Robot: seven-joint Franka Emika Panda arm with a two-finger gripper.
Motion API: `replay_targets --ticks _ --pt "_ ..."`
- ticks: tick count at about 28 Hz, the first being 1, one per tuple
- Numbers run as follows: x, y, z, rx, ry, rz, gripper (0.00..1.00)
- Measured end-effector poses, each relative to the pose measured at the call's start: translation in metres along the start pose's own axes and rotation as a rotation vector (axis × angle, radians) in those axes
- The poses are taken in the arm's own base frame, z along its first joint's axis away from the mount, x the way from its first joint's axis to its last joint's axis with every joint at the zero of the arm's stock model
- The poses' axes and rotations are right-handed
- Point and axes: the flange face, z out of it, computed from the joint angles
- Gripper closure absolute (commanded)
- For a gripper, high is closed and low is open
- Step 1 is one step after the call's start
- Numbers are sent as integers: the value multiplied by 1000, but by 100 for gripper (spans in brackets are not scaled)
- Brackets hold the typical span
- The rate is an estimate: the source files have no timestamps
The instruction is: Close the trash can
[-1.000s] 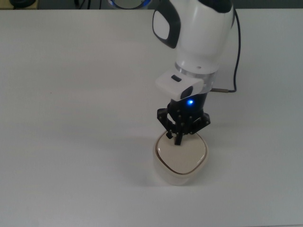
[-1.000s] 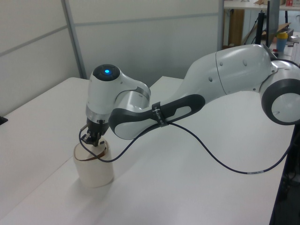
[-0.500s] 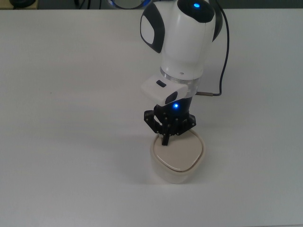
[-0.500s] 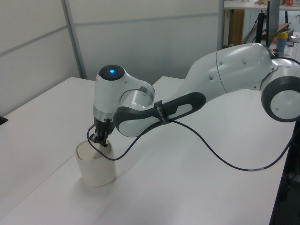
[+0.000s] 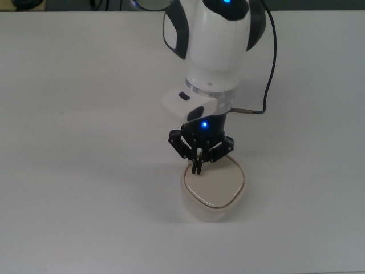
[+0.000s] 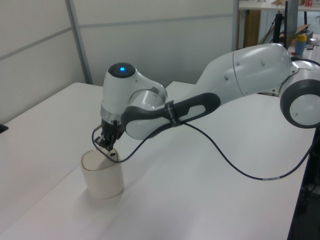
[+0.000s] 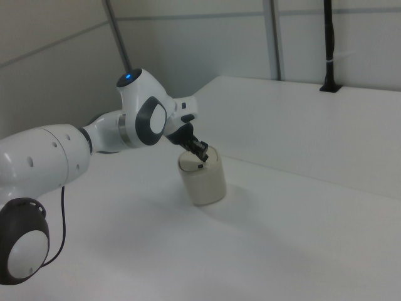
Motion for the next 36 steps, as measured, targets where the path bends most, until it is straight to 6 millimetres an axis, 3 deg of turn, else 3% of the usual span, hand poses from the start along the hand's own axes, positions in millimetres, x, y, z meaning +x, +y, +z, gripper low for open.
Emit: replay_targets --ticks 2,6,9,18,22,30,36 --pt "9 9 -18 23 17 38 53" --pt "19 27 -52 40 24 92 18" --pt "18 39 -74 11 -25 104 1" --pt "-17 54 -105 -44 -323 -37 0" --pt "-32 71 -125 -63 -447 -91 0" --pt "-45 130 -171 -75 -575 -154 0" --pt "-45 183 -193 -49 -589 -170 0"
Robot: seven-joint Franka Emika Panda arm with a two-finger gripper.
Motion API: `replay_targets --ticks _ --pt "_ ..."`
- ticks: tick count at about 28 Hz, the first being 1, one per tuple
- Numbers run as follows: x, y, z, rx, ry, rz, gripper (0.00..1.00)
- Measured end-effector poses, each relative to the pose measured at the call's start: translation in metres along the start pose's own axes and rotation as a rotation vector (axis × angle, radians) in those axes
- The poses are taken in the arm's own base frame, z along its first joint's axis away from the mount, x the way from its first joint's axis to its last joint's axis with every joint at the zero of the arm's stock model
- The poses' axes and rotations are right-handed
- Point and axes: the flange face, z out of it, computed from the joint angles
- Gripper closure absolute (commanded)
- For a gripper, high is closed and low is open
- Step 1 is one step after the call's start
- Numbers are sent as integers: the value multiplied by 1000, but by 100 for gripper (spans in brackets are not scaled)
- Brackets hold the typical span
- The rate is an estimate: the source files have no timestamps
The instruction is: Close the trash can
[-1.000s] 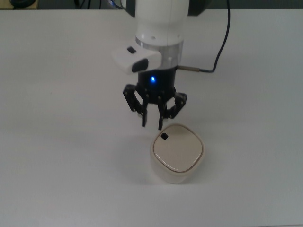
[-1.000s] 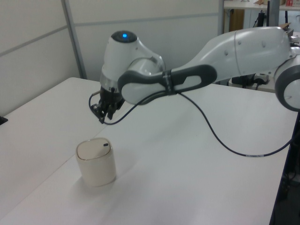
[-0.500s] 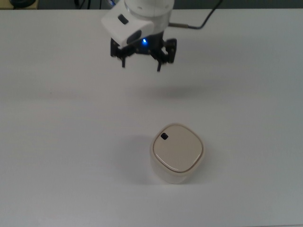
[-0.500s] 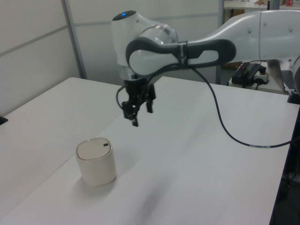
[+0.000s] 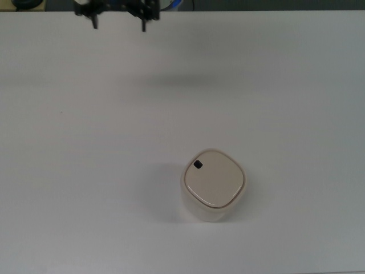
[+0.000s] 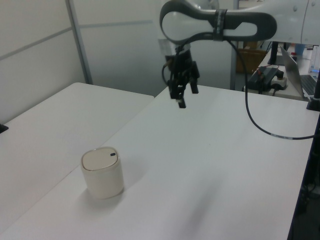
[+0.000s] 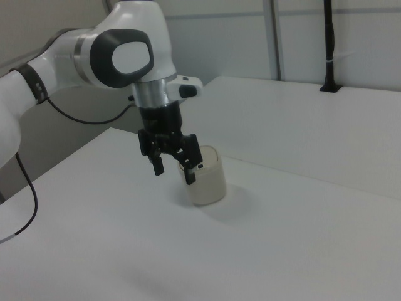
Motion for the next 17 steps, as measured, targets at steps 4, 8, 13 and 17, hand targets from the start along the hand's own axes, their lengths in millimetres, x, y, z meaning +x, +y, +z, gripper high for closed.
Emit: replay_targets --ticks 4,8,13,17 --pt "-9 31 -2 10 -7 -19 0" --pt "-11 51 4 17 -18 -22 0" --pt "-11 58 7 20 -24 -15 0" --pt "-12 61 7 21 -24 -9 0"
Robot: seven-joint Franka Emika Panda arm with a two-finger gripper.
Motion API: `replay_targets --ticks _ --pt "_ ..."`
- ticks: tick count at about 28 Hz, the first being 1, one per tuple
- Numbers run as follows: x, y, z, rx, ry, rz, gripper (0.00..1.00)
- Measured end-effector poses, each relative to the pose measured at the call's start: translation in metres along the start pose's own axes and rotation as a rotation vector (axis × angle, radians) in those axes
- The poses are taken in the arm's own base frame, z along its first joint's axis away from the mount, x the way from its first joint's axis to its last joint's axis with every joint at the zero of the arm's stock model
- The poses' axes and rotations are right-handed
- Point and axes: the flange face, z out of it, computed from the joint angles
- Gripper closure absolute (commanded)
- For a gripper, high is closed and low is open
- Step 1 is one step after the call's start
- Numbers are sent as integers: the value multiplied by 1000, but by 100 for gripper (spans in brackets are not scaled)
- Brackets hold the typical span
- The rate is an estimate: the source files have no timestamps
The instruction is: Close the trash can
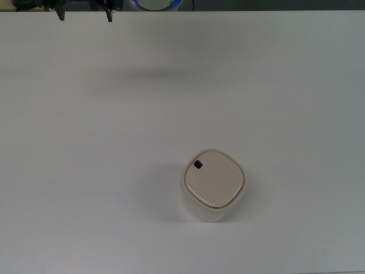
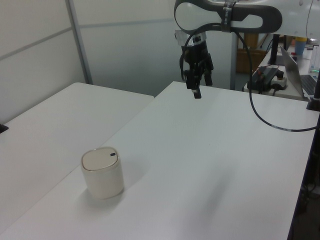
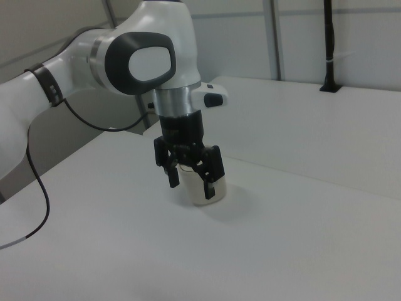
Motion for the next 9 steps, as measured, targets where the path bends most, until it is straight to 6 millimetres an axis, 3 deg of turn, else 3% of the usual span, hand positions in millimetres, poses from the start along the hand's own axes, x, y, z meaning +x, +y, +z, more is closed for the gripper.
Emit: replay_targets --ticks 9 --pt "-5 0 -8 -4 16 3 0"
